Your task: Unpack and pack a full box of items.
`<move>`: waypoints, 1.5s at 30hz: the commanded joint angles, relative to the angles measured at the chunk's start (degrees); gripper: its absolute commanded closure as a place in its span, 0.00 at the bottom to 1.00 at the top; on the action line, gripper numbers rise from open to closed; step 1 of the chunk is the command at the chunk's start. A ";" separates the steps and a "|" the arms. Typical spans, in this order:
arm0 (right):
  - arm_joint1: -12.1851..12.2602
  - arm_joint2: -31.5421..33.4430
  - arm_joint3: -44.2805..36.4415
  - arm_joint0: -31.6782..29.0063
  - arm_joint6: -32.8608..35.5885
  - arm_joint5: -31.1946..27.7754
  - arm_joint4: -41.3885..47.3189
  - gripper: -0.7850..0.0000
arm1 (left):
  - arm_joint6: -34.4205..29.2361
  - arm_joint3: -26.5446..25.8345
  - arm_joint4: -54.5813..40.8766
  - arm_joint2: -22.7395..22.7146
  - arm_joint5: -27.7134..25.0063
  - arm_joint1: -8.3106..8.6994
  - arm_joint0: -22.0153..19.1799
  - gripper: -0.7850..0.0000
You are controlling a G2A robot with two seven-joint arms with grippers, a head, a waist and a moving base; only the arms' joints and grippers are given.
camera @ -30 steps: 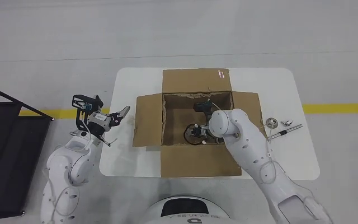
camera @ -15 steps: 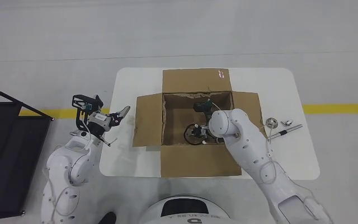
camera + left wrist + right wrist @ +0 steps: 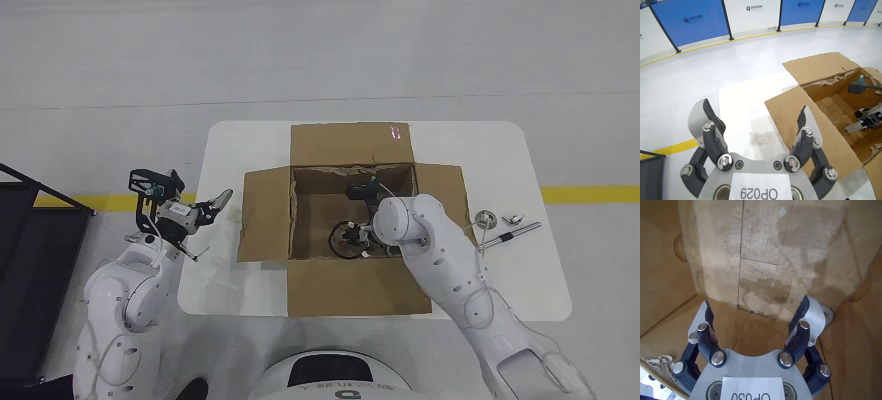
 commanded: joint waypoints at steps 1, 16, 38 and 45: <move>0.01 -0.06 0.11 -0.15 -0.38 -0.18 -0.12 0.00 | 0.00 0.00 0.00 0.00 0.00 0.00 0.00 0.00; 0.90 2.85 -5.96 -8.36 -4.25 4.23 -4.13 0.00 | 0.00 0.00 0.00 0.00 0.00 0.00 0.00 0.00; -0.48 2.93 -0.87 -7.76 -7.20 7.19 -7.23 0.00 | 0.00 0.00 0.00 0.00 0.00 0.00 0.00 0.00; -1.61 1.03 -1.70 -5.09 -6.68 4.29 -3.16 0.00 | 0.00 0.00 0.00 0.00 0.00 0.00 0.00 0.00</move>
